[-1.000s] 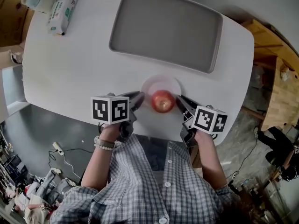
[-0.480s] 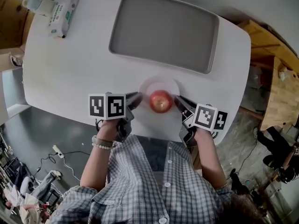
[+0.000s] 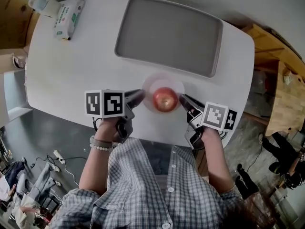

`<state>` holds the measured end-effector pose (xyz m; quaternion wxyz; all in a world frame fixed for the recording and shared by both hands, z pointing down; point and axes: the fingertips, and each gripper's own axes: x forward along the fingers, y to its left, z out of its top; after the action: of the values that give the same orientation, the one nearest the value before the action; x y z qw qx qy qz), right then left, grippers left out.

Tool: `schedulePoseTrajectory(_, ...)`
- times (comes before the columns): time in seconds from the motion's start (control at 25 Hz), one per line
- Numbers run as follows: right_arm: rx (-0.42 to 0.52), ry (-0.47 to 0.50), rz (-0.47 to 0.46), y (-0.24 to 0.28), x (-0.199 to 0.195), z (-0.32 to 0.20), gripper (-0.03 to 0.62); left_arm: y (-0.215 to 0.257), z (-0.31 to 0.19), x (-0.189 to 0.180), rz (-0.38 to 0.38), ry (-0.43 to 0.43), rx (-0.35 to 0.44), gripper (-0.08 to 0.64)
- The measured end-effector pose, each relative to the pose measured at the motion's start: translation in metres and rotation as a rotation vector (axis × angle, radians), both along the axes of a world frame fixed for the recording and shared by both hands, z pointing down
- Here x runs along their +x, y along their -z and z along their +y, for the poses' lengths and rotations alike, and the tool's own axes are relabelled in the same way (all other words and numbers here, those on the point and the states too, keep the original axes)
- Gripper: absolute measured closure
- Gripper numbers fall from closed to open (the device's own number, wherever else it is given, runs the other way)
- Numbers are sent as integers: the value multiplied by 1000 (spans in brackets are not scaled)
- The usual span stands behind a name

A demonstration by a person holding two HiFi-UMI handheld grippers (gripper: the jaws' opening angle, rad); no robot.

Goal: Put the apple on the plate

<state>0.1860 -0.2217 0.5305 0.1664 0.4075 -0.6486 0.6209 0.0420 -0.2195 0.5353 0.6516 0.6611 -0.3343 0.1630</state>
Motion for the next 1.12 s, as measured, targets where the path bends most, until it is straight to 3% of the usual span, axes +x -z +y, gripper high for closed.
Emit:
schedulePoseTrajectory(0.44,60,-32,-41,24,-1,-37,552,19,-37,-2,110,38,21,526)
schedulePoseTrajectory(1.12,174,-43,-63,39,9,-118,552,31,-115,6,122,91,106,528)
